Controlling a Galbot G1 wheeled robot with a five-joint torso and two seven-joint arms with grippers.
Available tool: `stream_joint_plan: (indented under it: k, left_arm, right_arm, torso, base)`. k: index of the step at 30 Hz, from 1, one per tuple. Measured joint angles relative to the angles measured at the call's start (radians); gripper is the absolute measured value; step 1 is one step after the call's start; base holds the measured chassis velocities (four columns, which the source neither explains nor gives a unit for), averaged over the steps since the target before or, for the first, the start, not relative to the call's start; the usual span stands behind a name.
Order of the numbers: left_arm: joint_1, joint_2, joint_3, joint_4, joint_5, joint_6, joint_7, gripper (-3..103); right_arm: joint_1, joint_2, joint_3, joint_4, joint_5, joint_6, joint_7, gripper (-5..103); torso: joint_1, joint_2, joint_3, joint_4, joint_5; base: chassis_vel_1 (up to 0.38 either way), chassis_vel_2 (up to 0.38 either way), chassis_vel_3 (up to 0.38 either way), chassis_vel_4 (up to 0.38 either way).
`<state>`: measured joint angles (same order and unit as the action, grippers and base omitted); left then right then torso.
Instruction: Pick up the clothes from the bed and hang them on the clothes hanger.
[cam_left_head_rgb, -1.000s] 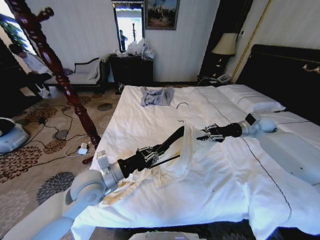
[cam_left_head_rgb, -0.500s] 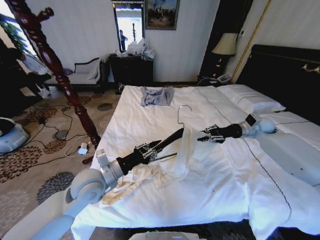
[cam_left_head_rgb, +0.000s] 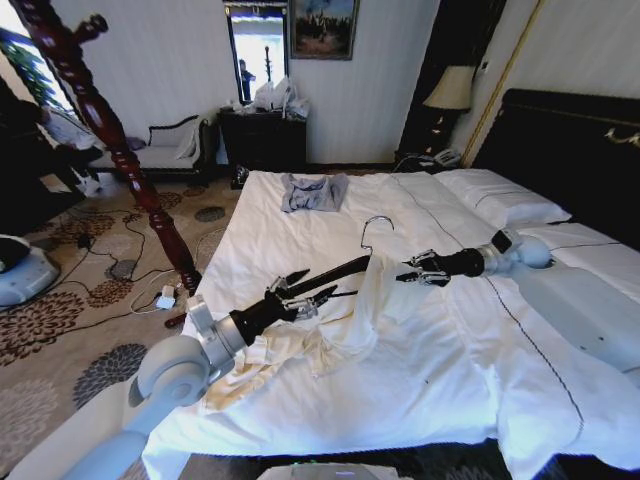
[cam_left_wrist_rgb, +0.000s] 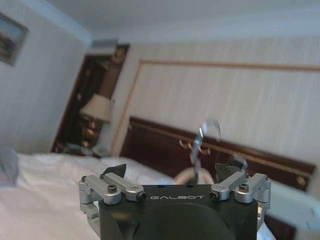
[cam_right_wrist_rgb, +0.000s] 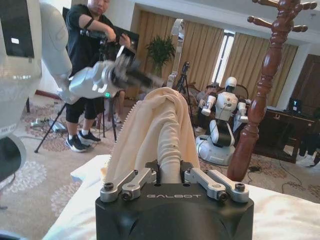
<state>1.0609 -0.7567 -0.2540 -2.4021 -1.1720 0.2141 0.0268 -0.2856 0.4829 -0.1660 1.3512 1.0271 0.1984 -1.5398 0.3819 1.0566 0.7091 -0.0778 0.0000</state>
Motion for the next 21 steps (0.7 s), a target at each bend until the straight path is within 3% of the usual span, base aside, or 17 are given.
stream_joint_plan:
  k: [4,5,6,8,9,11,12,14,21]
  left_arm:
    - [-0.005,-0.045,-0.092,0.005,-0.054,-0.003,-0.040,100]
    - [-0.007,-0.058,-0.121,0.019,-0.070,0.007,-0.077,100]
    - [-0.007,-0.063,-0.150,0.047,-0.075,0.028,-0.135,100]
    - [0.005,-0.054,-0.182,0.128,-0.071,0.107,-0.313,100]
    - [0.005,-0.054,-0.182,0.128,-0.071,0.107,-0.313,100]
    - [0.033,-0.041,-0.176,0.211,-0.069,0.227,-0.484,100]
    - [0.033,-0.041,-0.176,0.211,-0.069,0.227,-0.484,100]
    - [0.070,-0.042,-0.152,0.263,-0.052,0.282,-0.560,100]
    - [0.141,-0.094,-0.087,0.298,0.029,0.339,-0.593,100]
  right_arm:
    - [-0.002,0.003,0.002,-0.008,-0.026,0.017,0.000,19]
    - [-0.002,0.006,0.002,-0.010,-0.037,0.023,0.000,19]
    - [-0.001,0.010,0.002,-0.011,-0.047,0.028,0.000,19]
    - [0.004,0.015,0.002,-0.011,-0.067,0.038,0.000,19]
    - [0.004,0.015,0.002,-0.011,-0.067,0.038,0.000,19]
    - [0.006,0.020,0.009,-0.010,-0.089,0.050,0.001,19]
    - [0.006,0.020,0.009,-0.010,-0.089,0.050,0.001,19]
    - [0.005,0.021,0.016,-0.010,-0.094,0.054,0.001,19]
    - [0.010,0.026,0.026,-0.006,-0.088,0.056,0.001,19]
  torso:
    - [0.000,0.000,0.000,0.0000,0.0000]
    - [0.000,0.000,0.000,0.0000,0.0000]
    - [0.000,0.000,0.000,-0.0001,0.0000]
    - [0.000,0.000,0.000,-0.0001,0.0001]
    - [0.000,0.000,0.000,-0.0001,0.0001]
    - [0.000,0.000,0.000,0.0005,-0.0003]
    - [0.000,0.000,0.000,0.0005,-0.0003]
    - [0.000,0.000,0.000,0.0003,-0.0003]
    - [0.000,0.000,0.000,0.0003,0.0000]
  base:
    - [0.000,0.000,0.000,0.000]
    - [0.000,0.000,0.000,0.000]
    - [0.000,0.000,0.000,0.000]
    - [0.000,0.000,0.000,0.000]
    - [0.000,0.000,0.000,0.000]
    - [0.000,0.000,0.000,0.000]
    - [0.000,0.000,0.000,0.000]
    - [0.000,0.000,0.000,0.000]
    - [0.000,0.000,0.000,0.000]
